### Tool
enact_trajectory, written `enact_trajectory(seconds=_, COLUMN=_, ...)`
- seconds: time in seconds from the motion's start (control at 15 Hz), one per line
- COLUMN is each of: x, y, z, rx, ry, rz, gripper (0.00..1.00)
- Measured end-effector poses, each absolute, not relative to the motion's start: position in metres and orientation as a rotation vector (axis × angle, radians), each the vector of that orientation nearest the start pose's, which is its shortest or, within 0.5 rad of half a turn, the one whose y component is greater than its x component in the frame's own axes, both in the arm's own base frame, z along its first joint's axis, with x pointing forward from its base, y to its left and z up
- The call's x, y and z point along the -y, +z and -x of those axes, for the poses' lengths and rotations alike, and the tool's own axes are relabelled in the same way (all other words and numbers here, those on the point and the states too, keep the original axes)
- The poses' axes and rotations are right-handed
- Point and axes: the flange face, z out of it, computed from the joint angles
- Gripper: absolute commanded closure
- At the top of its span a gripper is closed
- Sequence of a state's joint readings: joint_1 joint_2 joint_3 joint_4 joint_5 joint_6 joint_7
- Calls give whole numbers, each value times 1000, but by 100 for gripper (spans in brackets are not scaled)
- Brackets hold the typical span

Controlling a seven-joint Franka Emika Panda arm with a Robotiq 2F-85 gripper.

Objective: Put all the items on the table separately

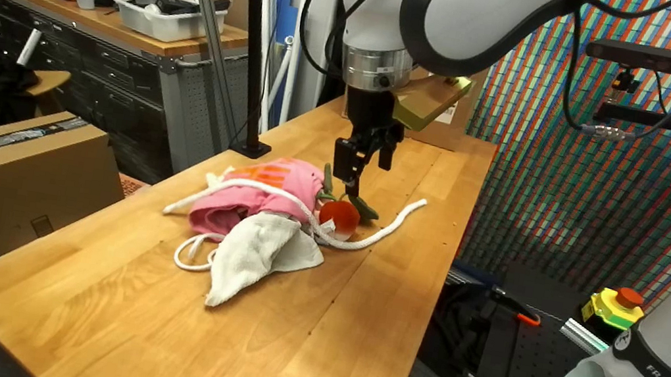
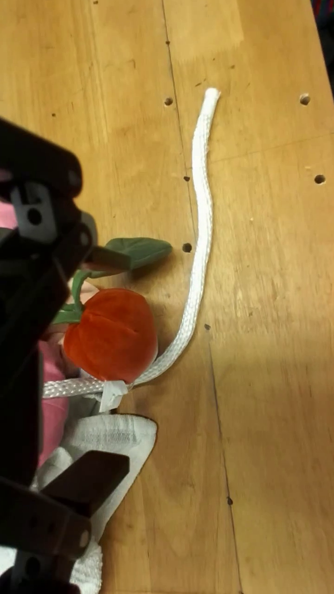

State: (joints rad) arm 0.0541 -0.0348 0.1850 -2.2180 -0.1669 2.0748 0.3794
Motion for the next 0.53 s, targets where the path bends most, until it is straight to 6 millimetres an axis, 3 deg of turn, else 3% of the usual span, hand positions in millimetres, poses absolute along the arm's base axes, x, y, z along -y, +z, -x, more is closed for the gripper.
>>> enact_trajectory(seconds=0.53, x=-90, y=338, z=-517, rx=-151, ry=127, rz=3286, gripper=0)
